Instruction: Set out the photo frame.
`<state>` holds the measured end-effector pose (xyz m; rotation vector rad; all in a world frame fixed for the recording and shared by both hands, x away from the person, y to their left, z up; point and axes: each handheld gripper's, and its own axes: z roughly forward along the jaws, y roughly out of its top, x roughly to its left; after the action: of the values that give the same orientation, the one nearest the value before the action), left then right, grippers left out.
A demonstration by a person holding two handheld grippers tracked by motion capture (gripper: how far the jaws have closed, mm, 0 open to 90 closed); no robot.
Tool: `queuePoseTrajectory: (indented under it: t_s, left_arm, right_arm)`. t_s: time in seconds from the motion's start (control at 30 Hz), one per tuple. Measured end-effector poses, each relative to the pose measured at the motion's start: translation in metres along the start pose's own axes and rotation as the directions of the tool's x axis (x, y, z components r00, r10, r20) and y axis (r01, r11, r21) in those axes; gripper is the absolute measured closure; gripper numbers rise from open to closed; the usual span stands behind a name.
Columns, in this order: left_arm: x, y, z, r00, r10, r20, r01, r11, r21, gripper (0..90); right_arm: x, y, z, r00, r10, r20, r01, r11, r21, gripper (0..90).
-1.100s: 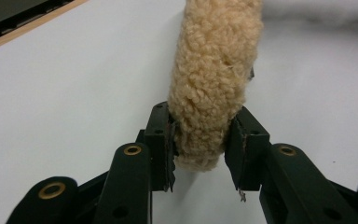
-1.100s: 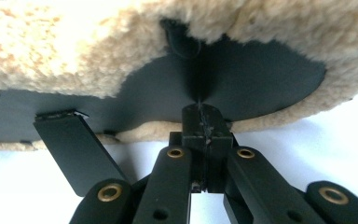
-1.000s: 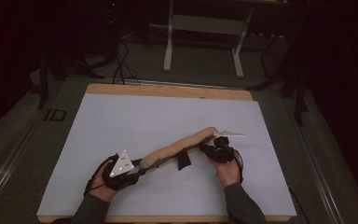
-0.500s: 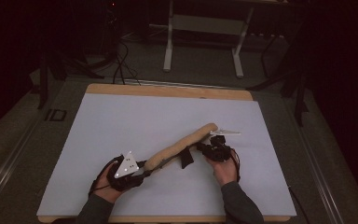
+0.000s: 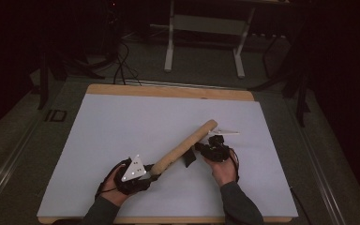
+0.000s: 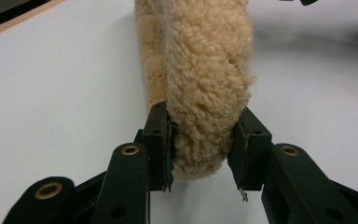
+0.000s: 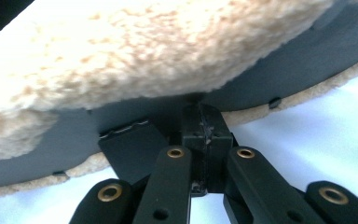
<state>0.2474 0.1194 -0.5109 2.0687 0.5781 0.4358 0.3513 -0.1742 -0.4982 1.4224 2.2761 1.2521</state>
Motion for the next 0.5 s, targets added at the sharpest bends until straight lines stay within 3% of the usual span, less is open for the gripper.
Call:
queuePoseTrajectory:
  t_s: [0.5]
  left_arm:
    - [-0.005,0.002,0.005,0.9999,-0.003,0.015,0.003,1.0000,-0.003,64.2]
  right_arm:
    - [0.014,0.005,0.003,0.9993,-0.028,-0.026,0.028,1.000,-0.003,89.9]
